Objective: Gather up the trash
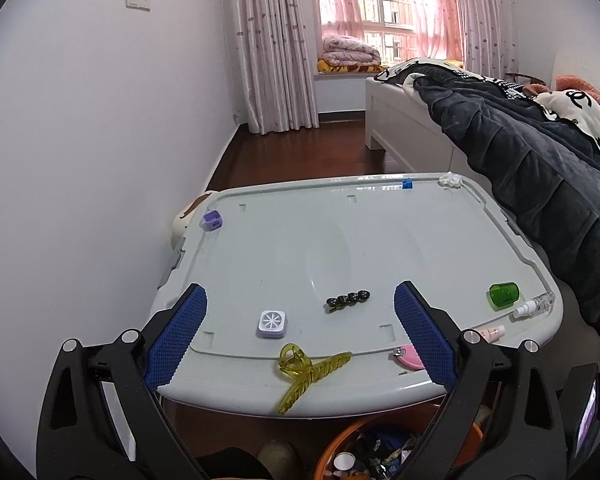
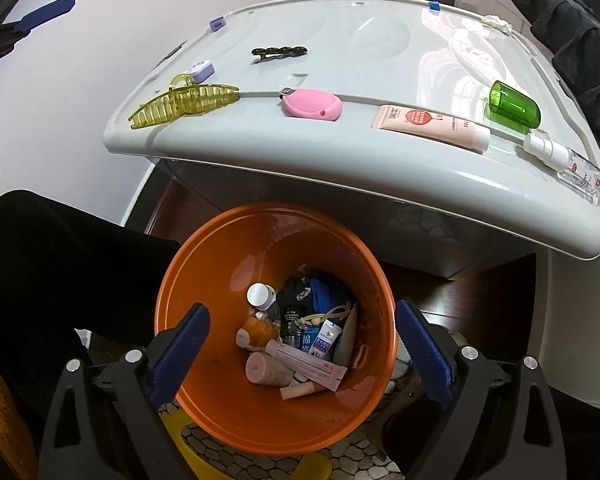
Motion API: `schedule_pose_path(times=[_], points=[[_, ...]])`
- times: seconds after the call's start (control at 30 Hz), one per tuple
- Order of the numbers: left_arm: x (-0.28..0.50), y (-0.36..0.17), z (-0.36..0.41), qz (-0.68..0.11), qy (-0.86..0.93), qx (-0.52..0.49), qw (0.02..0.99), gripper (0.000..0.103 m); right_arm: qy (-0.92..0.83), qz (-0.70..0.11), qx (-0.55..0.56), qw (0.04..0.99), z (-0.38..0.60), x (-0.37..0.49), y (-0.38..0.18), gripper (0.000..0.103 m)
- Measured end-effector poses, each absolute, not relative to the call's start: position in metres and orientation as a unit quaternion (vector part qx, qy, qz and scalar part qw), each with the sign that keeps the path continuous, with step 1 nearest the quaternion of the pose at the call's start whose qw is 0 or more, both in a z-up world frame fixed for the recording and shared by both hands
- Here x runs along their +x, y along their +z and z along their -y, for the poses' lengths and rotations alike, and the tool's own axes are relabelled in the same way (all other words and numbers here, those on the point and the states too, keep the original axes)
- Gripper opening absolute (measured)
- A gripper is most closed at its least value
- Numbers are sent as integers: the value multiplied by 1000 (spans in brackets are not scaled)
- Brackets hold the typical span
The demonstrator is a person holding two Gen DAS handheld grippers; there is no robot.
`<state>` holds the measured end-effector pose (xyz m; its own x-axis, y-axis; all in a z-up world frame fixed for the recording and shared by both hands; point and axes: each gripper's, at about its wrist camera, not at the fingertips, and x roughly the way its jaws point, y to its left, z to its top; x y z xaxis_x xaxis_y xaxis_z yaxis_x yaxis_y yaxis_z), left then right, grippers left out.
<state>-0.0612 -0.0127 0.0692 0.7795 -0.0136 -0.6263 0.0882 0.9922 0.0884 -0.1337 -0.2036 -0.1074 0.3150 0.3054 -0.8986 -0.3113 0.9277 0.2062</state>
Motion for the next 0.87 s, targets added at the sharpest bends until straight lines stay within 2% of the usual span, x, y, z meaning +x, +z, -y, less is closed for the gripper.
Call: schedule_pose_path(times=[0.87], points=[[-57, 70, 11, -326, -31, 52, 943, 92, 187, -556, -8, 810, 203, -133, -110, 95]])
